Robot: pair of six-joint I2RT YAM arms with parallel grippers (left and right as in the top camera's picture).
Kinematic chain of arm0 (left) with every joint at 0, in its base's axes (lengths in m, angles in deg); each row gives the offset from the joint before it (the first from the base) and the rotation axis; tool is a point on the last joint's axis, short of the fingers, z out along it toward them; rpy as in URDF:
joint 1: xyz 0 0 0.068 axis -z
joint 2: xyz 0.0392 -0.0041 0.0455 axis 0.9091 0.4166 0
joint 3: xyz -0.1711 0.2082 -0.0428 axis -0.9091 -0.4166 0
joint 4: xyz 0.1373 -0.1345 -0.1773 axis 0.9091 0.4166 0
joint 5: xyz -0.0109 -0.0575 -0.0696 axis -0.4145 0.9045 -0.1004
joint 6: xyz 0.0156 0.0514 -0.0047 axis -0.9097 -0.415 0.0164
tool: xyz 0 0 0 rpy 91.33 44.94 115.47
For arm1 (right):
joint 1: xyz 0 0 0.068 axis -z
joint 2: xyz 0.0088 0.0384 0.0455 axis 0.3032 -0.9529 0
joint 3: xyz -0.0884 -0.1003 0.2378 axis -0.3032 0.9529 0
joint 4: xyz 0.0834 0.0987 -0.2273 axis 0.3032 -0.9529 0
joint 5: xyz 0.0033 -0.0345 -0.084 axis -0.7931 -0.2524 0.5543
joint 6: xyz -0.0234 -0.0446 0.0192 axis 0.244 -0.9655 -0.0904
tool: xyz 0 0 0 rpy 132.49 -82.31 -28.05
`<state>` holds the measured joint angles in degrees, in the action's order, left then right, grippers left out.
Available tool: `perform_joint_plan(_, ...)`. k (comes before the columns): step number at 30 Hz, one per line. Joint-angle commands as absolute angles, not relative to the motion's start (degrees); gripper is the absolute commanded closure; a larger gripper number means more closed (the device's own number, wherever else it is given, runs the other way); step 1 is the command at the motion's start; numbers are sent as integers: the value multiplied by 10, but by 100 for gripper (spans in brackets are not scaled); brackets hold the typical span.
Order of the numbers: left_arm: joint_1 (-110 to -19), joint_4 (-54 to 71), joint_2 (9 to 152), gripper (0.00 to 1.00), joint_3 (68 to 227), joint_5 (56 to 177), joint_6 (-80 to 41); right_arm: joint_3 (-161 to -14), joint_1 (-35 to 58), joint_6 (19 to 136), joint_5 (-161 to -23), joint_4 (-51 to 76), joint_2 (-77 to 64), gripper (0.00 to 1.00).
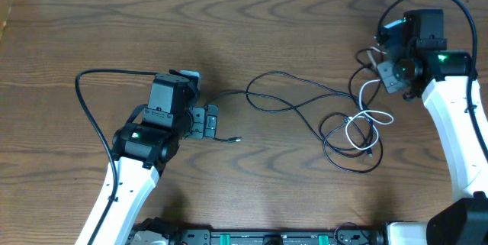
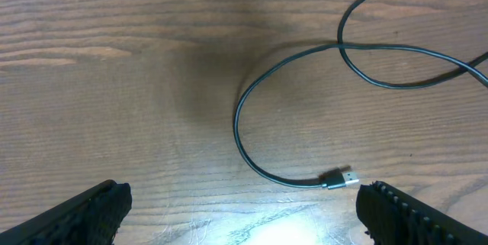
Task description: Untangle cables
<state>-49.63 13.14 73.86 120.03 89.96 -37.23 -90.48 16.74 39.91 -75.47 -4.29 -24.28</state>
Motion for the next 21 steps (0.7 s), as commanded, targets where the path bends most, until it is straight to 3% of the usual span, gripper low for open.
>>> perform_joint_plan(1, -500, 132, 741, 1, 1202, 890, -365, -908, 169, 410, -961, -15, -237, 99)
perform_joint_plan(5, -500, 132, 741, 1, 1202, 890, -365, -908, 163, 380, -1233, 33, -237, 99)
perform_joint_plan(8, -500, 132, 741, 1, 1202, 890, -365, -908, 141, 340, -1293, 24, -237, 99)
perform_joint_plan(13, -500, 132, 741, 1, 1202, 890, -365, -908, 78, 241, -1078, -81, -239, 99)
perform_joint_plan(17, -500, 132, 741, 1, 1202, 890, -365, -908, 63, 264, -875, -121, -239, 99)
perform_joint_plan(21, -500, 132, 741, 1, 1202, 890, -365, -908, 72, 308, -860, -109, -239, 99)
